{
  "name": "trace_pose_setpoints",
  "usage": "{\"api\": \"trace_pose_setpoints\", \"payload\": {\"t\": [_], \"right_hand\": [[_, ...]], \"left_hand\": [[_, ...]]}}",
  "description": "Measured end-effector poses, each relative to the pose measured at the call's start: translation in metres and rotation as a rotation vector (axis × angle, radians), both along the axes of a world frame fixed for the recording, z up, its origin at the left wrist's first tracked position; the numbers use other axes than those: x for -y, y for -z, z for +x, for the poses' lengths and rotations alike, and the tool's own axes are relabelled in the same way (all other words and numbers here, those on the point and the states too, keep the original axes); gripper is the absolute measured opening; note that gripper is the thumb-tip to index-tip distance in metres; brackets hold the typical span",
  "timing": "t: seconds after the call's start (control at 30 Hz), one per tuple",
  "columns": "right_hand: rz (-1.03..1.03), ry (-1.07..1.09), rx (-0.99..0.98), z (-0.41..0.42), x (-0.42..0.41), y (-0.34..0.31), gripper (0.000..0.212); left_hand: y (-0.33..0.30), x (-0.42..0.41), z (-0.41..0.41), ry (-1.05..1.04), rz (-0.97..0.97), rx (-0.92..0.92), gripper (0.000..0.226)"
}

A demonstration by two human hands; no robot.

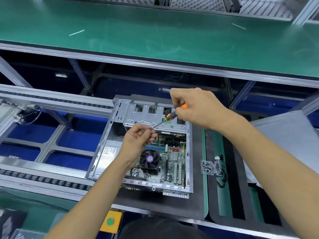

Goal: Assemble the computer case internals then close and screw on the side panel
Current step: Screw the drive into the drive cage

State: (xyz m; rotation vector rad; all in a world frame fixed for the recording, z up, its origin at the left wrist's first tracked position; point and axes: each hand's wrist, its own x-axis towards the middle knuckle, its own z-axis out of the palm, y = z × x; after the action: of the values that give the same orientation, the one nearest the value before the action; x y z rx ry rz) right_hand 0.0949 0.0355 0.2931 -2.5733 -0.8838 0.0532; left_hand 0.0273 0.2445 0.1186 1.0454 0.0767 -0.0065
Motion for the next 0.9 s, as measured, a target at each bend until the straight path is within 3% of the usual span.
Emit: {"api": "trace_pose_setpoints", "payload": {"t": [0.4, 0.7, 0.9], "right_hand": [[-0.053, 0.079, 0.007, 0.004, -0.018, 0.000, 0.013], [-0.132, 0.137, -0.045, 0.038, -0.007, -0.014, 0.018], [0.036, 0.282, -0.171, 0.073, 0.011, -0.010, 0.011]], "left_hand": [[0.005, -0.017, 0.020, 0.046, 0.079, 0.023, 0.009], [-0.018, -0.002, 0.083, 0.264, 0.636, 0.191, 0.015], [-0.029, 0.023, 0.146, 0.389, 0.883, 0.319, 0.014]]}}
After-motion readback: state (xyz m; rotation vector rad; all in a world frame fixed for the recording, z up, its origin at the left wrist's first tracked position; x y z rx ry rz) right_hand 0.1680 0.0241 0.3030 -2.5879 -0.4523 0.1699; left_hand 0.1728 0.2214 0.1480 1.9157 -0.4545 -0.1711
